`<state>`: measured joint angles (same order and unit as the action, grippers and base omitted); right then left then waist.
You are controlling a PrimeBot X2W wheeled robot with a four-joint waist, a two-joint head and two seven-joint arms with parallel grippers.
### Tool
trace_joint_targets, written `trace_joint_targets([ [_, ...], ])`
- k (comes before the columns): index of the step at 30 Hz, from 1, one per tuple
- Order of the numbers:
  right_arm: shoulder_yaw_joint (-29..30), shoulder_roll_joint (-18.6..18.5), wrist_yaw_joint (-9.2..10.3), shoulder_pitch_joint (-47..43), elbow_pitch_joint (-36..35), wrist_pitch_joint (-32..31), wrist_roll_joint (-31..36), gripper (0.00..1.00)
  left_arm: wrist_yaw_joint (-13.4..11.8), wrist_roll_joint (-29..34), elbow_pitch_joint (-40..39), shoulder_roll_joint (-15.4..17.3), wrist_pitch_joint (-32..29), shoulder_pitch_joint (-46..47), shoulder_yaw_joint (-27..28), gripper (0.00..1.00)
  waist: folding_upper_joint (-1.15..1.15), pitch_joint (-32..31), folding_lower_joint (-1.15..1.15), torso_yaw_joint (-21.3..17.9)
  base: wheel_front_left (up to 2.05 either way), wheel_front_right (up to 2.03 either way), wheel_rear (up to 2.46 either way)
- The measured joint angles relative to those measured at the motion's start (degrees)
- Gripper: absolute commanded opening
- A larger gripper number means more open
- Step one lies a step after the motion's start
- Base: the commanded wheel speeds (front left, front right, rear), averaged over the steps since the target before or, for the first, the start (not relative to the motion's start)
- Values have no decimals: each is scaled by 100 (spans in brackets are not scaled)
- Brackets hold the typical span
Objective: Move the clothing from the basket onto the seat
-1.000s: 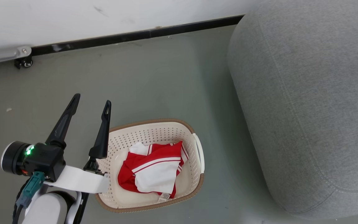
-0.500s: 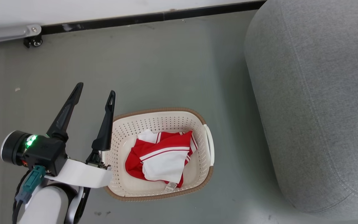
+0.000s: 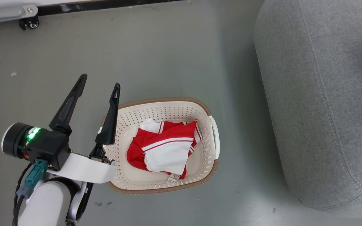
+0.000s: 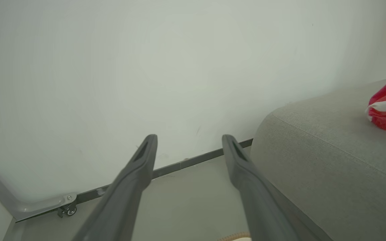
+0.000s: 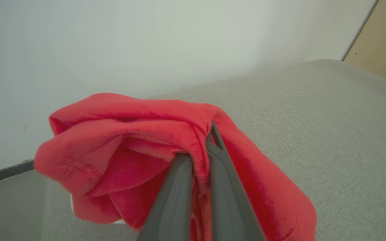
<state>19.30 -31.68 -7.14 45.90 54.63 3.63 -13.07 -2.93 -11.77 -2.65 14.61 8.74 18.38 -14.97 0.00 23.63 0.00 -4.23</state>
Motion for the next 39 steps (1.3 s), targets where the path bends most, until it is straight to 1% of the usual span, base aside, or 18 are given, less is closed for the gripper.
trace_joint_targets([
  [6,24,168,-1,-9,272,9,60,0,0,16,-4,12,0,80,-1,100,0,108,0,-26,0,0,0],
  [13,-11,494,0,-20,492,40,138,0,0,18,1,44,1,98,7,100,0,195,0,-117,0,0,0],
  [19,-48,575,0,-20,579,91,163,0,0,19,44,41,10,189,9,100,0,197,0,-207,0,0,0],
  [20,-64,582,-1,-20,593,92,169,5,0,19,60,38,11,189,9,100,0,191,0,-220,0,0,0],
  [21,-70,591,-1,-19,603,101,171,24,0,19,75,33,18,189,8,100,0,185,0,-232,0,0,0],
  [22,-76,599,-1,-19,616,129,174,35,0,19,86,26,37,189,8,100,0,177,0,-245,0,0,0],
  [23,-80,605,0,-19,631,143,177,60,0,19,96,16,42,190,8,100,0,169,0,-257,0,0,0],
  [24,-113,611,0,-19,655,144,180,100,0,18,121,-12,45,190,7,100,0,152,0,-279,0,0,0],
  [32,-318,619,-1,-20,673,200,234,100,0,-8,238,-85,143,190,3,100,0,74,0,-347,0,0,0],
  [39,-728,789,-1,-203,570,302,233,100,-3,-30,369,-189,246,190,23,100,0,-13,0,-366,0,0,0],
])
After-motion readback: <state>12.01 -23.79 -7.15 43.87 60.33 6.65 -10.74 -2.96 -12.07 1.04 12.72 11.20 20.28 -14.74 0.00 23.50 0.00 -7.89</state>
